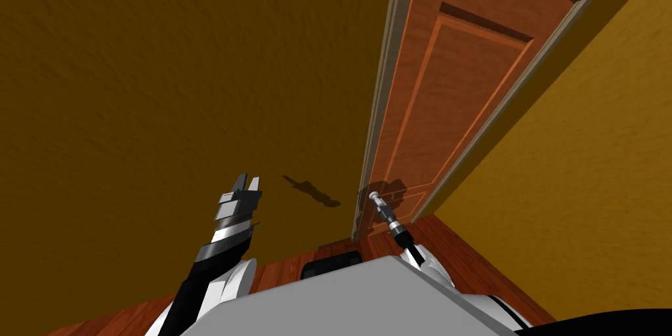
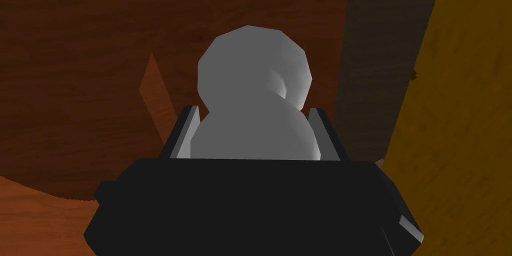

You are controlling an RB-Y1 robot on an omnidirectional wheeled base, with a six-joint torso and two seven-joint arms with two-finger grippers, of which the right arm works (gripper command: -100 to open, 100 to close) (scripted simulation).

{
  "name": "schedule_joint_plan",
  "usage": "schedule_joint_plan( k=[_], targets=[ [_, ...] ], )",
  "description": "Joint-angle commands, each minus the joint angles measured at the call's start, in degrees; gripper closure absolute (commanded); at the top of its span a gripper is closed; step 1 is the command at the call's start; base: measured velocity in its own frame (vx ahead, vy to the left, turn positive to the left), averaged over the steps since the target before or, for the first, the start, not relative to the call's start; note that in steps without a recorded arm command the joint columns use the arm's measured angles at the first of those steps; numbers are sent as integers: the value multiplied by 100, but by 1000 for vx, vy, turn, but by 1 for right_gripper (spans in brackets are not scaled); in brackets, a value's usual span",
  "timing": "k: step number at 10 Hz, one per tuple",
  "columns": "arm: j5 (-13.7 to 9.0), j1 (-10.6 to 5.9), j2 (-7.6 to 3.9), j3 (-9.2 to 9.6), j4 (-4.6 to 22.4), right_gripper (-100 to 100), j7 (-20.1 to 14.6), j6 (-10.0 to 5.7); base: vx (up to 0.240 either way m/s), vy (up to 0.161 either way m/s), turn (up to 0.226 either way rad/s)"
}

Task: Pull the door open

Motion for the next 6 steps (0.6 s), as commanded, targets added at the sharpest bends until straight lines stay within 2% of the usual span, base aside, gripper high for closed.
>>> schedule_joint_plan(
  k=[1,6],
  targets=[
    [-64,-11,17,36,13,100,-234,2,-50,-26,43],
    [-290,-37,40,137,-22,100,-946,65,-49,-22,43]
  ],
)
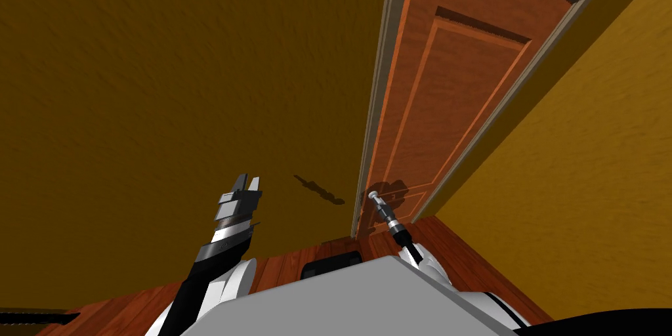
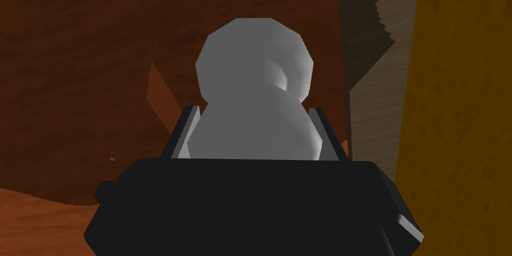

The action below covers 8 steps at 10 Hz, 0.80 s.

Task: Pull the door open

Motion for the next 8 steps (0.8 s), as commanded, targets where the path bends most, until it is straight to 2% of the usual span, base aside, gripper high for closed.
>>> schedule_joint_plan(
  k=[1,6,8],
  targets=[
    [-86,6,30,52,-21,100,-286,29,-56,-22,65],
    [-299,-19,52,148,-54,100,-944,88,-54,-24,49],
    [-449,-36,67,215,-77,100,-1292,130,-54,-22,53]
  ],
)
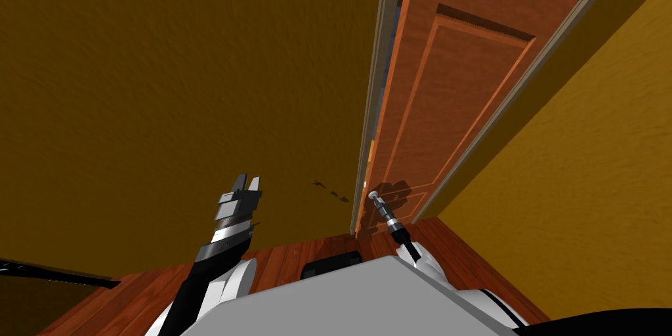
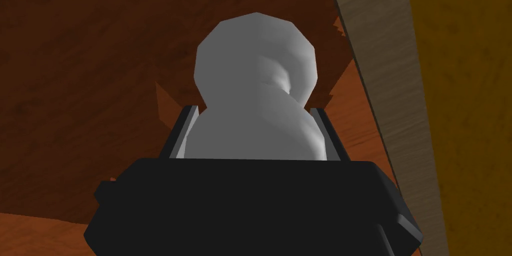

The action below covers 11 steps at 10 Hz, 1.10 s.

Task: Pull the door open

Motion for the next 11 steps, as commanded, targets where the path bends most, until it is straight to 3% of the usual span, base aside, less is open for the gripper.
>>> schedule_joint_plan(
  k=[1,11],
  targets=[
    [-35,-2,46,49,1,100,-212,5,-42,-23,36],
    [-548,-61,99,279,-76,100,-1588,147,-49,-22,46]
  ],
)
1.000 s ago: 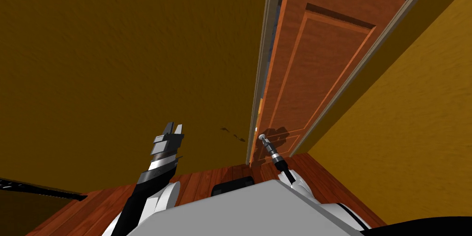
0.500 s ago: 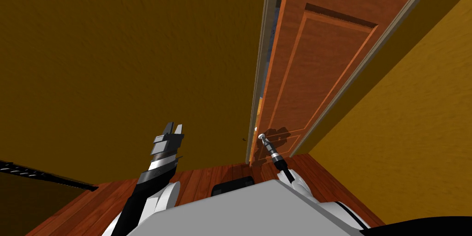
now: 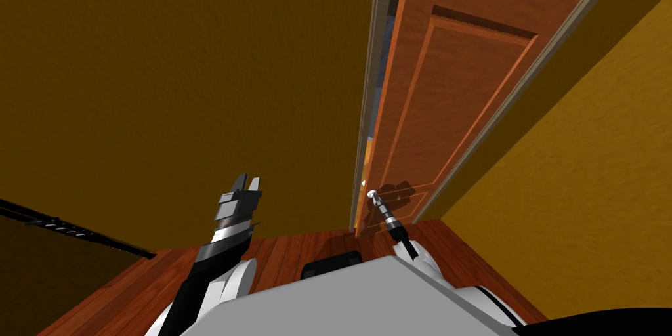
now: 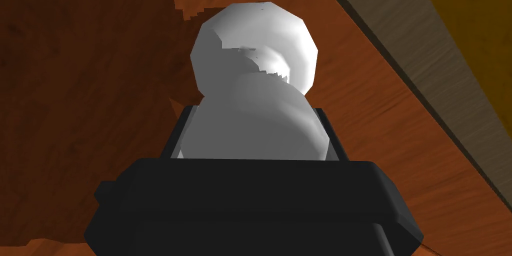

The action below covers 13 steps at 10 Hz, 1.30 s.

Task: Pull the door open

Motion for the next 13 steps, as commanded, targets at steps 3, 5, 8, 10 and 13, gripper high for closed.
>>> schedule_joint_plan(
  k=[3,5,8,10,13],
  targets=[
    [-211,-43,97,142,-6,100,-579,32,-59,-31,65],
    [-304,-53,106,184,-20,100,-837,58,-53,-19,40],
    [-401,-64,116,227,-34,100,-1096,85,-46,-26,43],
    [-498,-75,126,271,-49,100,-1335,111,-51,-24,51],
    [-595,-86,136,314,-63,100,-1574,138,-35,-18,27]
  ],
)
